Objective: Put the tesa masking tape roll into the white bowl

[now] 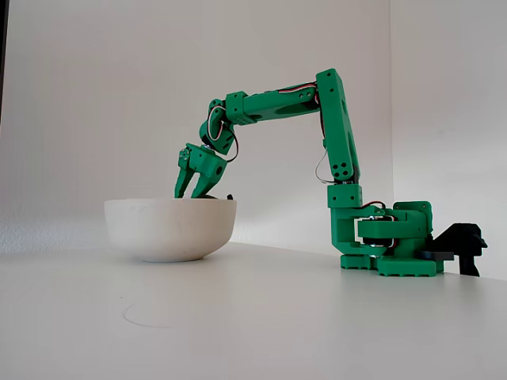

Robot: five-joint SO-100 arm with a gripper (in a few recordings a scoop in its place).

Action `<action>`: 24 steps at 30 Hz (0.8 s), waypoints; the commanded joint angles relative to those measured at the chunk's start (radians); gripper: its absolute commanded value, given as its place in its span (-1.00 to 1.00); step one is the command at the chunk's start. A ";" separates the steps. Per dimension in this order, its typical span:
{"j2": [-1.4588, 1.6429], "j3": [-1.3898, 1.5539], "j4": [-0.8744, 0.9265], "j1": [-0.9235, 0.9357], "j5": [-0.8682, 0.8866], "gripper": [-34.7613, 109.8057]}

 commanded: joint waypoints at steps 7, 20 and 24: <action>0.052 -0.064 -0.012 0.008 0.048 -0.55; -0.023 -0.333 0.133 -0.051 0.109 -0.64; -0.048 -0.552 0.270 -0.101 0.137 -0.64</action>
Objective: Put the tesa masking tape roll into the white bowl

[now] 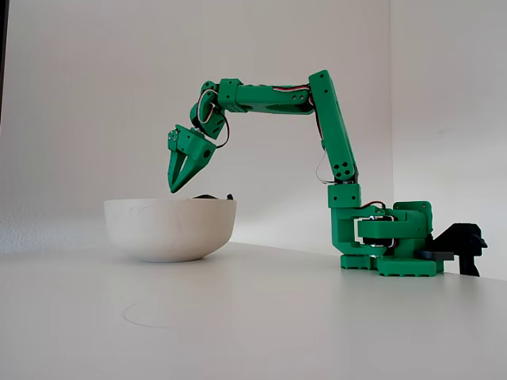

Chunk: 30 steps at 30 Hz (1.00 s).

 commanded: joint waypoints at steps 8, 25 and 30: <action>0.239 -0.307 0.353 -0.284 0.015 -0.64; 1.031 0.607 0.325 -0.796 -0.052 -0.64; 1.232 0.899 0.242 -0.801 -0.084 -0.64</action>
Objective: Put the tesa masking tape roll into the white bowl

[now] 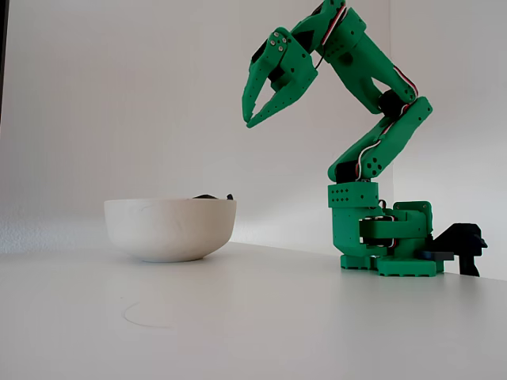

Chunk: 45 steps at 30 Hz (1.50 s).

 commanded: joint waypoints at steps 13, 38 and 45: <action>0.551 0.706 -0.146 -0.069 -0.034 -0.64; 0.819 0.946 -0.057 -0.103 -0.021 -0.62; 0.819 0.946 -0.057 -0.104 -0.021 -0.63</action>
